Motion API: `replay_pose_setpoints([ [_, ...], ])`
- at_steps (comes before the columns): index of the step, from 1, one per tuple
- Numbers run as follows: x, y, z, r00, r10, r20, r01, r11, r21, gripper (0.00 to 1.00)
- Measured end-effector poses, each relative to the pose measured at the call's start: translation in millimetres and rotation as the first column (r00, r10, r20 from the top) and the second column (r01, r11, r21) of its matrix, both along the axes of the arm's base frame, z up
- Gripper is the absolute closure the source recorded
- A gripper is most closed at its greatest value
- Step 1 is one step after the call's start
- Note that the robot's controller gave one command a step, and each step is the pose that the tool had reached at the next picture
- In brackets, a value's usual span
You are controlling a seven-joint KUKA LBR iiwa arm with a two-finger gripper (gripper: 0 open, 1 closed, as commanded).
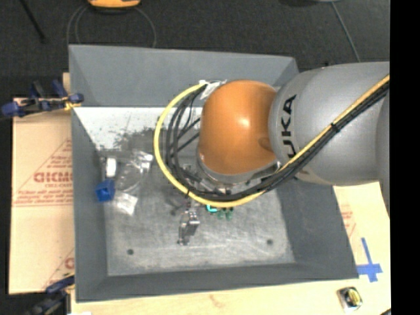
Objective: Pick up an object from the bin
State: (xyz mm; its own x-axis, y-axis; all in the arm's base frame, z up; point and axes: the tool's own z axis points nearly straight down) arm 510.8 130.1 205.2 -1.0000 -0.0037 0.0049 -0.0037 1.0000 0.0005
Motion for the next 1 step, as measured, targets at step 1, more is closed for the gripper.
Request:
replay_pose_setpoints([
  [1,66.5,-47.3,-106.9,0.995,0.096,0.004,-0.096,0.995,-0.003,0.00],
])
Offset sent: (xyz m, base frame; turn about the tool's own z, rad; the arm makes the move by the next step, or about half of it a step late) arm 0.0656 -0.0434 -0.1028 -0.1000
